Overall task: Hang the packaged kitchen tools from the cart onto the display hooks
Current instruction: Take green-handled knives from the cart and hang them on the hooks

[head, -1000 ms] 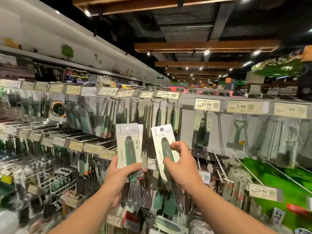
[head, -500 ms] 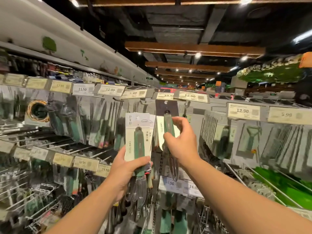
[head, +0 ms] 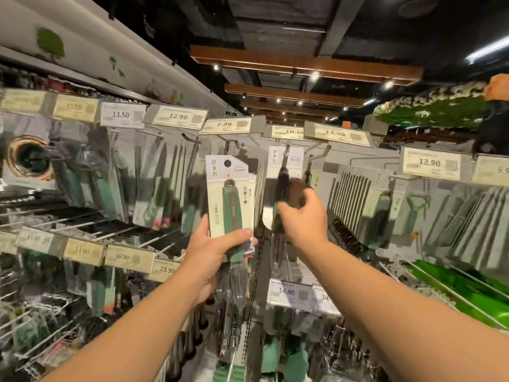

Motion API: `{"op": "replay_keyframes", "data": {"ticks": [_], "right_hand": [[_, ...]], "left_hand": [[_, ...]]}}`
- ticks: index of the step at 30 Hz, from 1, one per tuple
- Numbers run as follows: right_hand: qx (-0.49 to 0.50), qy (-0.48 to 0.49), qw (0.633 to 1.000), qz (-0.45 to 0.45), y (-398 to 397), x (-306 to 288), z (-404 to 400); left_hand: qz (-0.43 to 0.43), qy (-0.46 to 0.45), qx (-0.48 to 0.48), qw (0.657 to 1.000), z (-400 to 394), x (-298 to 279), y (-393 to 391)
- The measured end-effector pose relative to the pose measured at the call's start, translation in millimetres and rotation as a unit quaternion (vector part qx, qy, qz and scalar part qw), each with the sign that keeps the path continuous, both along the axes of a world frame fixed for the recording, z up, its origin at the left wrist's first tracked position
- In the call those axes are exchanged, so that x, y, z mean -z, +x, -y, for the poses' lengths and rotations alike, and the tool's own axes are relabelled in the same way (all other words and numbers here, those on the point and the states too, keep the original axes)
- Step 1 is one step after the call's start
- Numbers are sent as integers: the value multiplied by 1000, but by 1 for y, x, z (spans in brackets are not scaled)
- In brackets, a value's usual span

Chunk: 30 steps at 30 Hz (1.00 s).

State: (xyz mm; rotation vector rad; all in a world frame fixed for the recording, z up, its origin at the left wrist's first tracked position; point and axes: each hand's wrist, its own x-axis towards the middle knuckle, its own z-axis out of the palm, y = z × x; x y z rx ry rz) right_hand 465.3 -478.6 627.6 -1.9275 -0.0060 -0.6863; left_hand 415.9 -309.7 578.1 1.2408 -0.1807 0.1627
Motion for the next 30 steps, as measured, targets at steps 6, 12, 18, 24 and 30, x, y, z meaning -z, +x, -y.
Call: {"op": "replay_keyframes", "data": {"ticks": [6, 12, 18, 24, 30], "right_hand": [[-34, -19, 997, -63, 25, -9, 15], [-62, -30, 992, -101, 55, -14, 19], [-43, -115, 984, -128, 65, -15, 12], [-14, -132, 991, -4, 21, -6, 0], [-139, -107, 983, 52, -24, 0, -26]], "left_hand": [[6, 4, 14, 1000, 6, -2, 6], [12, -7, 33, 999, 3, -3, 14], [4, -16, 28, 999, -4, -3, 23], [14, -13, 19, 1000, -3, -4, 26], [25, 33, -5, 999, 12, -2, 26]]}}
